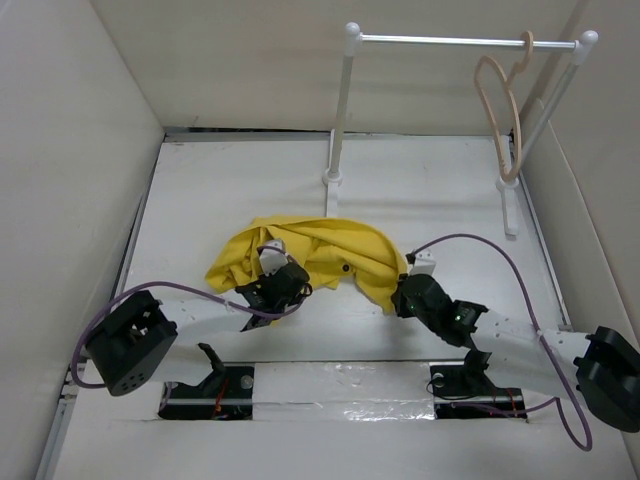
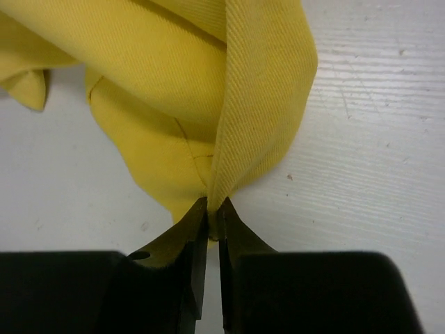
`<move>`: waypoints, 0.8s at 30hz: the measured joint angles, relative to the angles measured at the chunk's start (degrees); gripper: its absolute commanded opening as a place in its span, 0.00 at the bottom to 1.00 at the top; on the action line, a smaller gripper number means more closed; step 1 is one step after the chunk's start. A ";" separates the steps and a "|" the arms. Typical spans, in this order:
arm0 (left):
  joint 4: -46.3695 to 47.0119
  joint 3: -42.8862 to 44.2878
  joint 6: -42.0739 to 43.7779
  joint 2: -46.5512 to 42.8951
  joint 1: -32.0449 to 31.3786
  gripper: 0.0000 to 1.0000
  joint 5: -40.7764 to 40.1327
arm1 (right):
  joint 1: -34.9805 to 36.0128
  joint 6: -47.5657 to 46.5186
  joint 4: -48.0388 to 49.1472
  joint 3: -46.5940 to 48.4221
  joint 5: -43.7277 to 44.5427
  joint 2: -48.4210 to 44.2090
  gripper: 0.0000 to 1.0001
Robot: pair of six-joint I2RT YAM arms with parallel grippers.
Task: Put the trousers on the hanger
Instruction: Flatten out the trousers at the center of the board.
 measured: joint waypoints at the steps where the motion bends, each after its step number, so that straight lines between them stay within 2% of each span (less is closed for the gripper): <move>1: 0.28 0.00 0.68 0.02 0.00 0.00 0.24 | -0.81 -0.63 0.07 0.52 0.11 0.17 0.06; 3: 0.70 0.07 1.57 -0.46 -0.31 0.00 0.83 | -2.78 -2.54 0.09 2.08 0.33 0.33 0.00; 6: 0.90 0.15 3.21 -3.78 -2.12 0.00 1.97 | -6.25 -6.43 -0.20 5.66 0.46 0.33 0.00; 12: 6.27 4.13 8.61 -14.27 -12.52 0.00 7.48 | -16.35 -17.70 -0.94 20.44 0.90 1.25 0.00; 15: 12.87 8.26 11.23 -12.96 -18.86 0.00 11.98 | -22.60 -22.01 0.37 30.23 -0.85 5.38 0.00; 18: 21.70 12.44 13.44 -5.90 -24.28 0.00 18.51 | -26.45 -25.92 0.52 38.77 -2.73 11.56 0.00; 19: 24.68 13.88 14.10 -2.51 -25.62 0.05 20.90 | -27.12 -27.06 -0.39 41.35 -2.93 13.77 0.00; 20: 27.54 15.37 14.88 1.33 -26.51 0.23 22.73 | -27.56 -28.02 -1.84 43.65 -2.99 15.63 0.03; 24: 33.75 24.11 16.39 17.33 -28.87 0.58 32.72 | -29.59 -31.10 -6.67 47.87 -2.75 19.39 0.16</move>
